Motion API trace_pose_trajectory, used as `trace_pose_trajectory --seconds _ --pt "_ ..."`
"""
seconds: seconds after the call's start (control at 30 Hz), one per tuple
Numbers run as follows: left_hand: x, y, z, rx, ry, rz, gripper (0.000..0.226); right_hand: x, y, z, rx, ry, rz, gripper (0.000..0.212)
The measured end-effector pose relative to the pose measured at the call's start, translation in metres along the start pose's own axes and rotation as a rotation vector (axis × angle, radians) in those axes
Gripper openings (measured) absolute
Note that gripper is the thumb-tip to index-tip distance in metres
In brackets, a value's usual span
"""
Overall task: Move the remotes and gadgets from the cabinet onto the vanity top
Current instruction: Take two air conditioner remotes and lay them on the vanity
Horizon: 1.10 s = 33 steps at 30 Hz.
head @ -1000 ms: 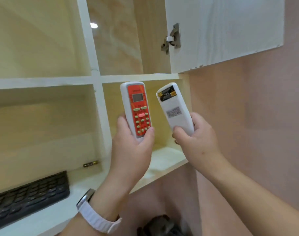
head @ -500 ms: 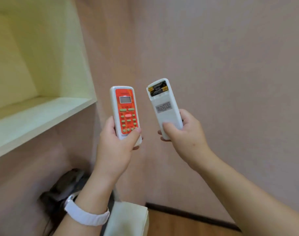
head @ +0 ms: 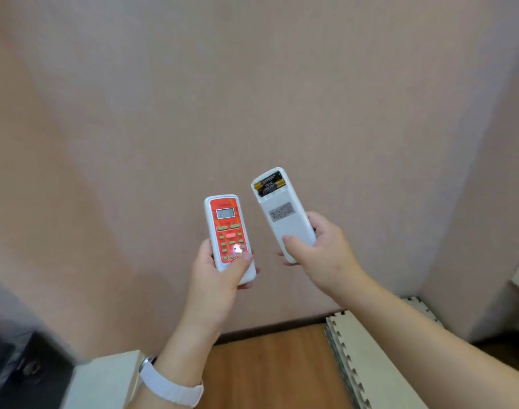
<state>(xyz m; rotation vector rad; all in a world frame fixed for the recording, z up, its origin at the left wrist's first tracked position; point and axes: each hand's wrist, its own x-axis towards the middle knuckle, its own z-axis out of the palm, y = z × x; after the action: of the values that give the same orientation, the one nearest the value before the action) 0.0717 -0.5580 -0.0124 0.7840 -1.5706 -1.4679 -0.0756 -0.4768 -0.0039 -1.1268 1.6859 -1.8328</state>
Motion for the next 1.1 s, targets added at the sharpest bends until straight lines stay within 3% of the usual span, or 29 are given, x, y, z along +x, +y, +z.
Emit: trace_pose_trajectory --seconds 0.23,0.47,0.8,1.1 --pt "-0.038 -0.006 0.162 0.008 -0.269 0.009 0.031 -0.047 0.01 -0.172 -0.049 0.213 0.07 0.018" --pt "-0.072 -0.013 0.299 0.025 -0.591 -0.036 0.027 -0.12 0.016 -0.303 -0.069 0.543 0.161 0.019" --pt "-0.108 -0.056 0.458 0.033 -1.013 -0.098 0.031 -0.201 0.034 -0.418 -0.171 0.965 0.308 0.02" --pt "-0.093 -0.088 0.577 -0.028 -1.262 -0.199 0.03 -0.183 0.063 -0.493 -0.213 1.2 0.409 0.024"
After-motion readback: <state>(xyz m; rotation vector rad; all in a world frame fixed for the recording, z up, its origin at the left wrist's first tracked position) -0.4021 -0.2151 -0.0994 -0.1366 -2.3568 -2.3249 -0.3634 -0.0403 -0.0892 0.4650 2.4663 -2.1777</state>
